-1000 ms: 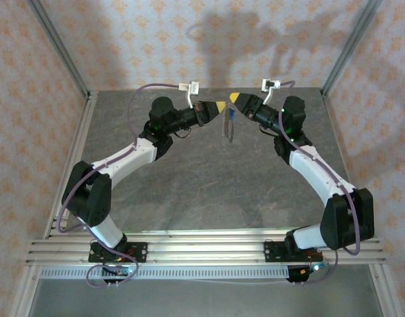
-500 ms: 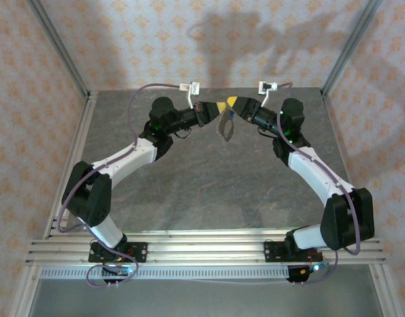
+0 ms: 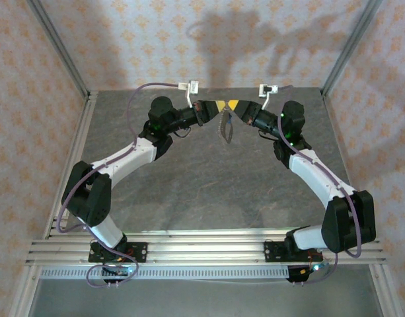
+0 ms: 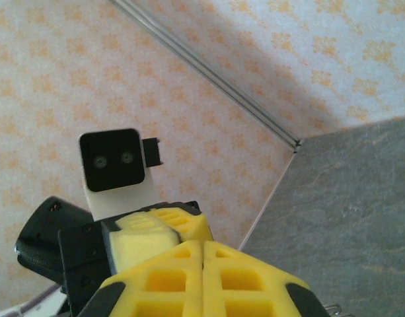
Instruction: Put the keys on the keyring
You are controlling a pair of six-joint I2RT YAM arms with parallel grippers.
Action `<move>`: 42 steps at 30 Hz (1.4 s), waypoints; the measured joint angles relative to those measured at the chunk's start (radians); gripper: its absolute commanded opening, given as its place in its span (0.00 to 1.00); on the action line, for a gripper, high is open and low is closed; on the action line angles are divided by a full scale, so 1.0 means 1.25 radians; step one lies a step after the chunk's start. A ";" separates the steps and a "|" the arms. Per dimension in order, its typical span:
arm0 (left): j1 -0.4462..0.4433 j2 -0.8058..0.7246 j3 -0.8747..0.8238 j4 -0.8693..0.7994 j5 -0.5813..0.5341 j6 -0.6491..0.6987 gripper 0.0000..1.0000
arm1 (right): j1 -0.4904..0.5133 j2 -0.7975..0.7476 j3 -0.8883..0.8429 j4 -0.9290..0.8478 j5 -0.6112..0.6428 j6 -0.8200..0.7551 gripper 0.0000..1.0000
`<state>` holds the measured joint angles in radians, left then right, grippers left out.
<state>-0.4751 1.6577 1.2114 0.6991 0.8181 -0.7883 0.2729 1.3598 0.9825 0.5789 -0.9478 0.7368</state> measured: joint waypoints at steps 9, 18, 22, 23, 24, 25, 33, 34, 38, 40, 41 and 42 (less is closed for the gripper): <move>-0.001 0.005 0.000 0.001 -0.005 0.000 0.00 | 0.001 -0.001 -0.016 0.024 0.004 0.000 0.00; -0.001 0.015 0.017 -0.013 0.003 0.002 0.00 | 0.001 0.003 -0.026 0.038 0.025 0.003 0.00; -0.001 0.022 0.035 -0.019 0.013 0.002 0.00 | 0.001 0.006 -0.026 0.050 0.034 0.007 0.00; -0.001 0.024 0.039 -0.020 0.015 0.002 0.01 | 0.001 0.006 -0.026 0.052 0.037 0.009 0.00; -0.001 0.026 0.043 -0.023 0.017 0.002 0.01 | 0.001 0.007 -0.026 0.053 0.040 0.010 0.00; -0.001 0.027 0.045 -0.024 0.019 0.002 0.01 | 0.001 0.007 -0.026 0.053 0.043 0.012 0.00; 0.001 0.031 0.066 -0.055 0.034 0.009 0.05 | 0.001 0.011 -0.026 0.060 0.050 0.024 0.00; 0.002 0.031 0.067 -0.059 0.035 0.012 0.07 | 0.001 0.011 -0.026 0.062 0.050 0.024 0.00; 0.004 0.033 0.074 -0.076 0.042 0.025 0.09 | 0.001 0.011 -0.027 0.065 0.050 0.031 0.00; 0.004 0.035 0.081 -0.086 0.046 0.030 0.10 | 0.001 0.011 -0.029 0.071 0.051 0.034 0.00; 0.004 0.036 0.083 -0.090 0.049 0.031 0.11 | 0.001 0.011 -0.030 0.072 0.052 0.037 0.00; 0.004 0.038 0.084 -0.090 0.049 0.032 0.13 | 0.001 0.011 -0.031 0.074 0.052 0.039 0.00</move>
<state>-0.4706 1.7046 1.3167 0.5861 0.8795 -0.7486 0.2741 1.3739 0.9436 0.6716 -0.8833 0.7856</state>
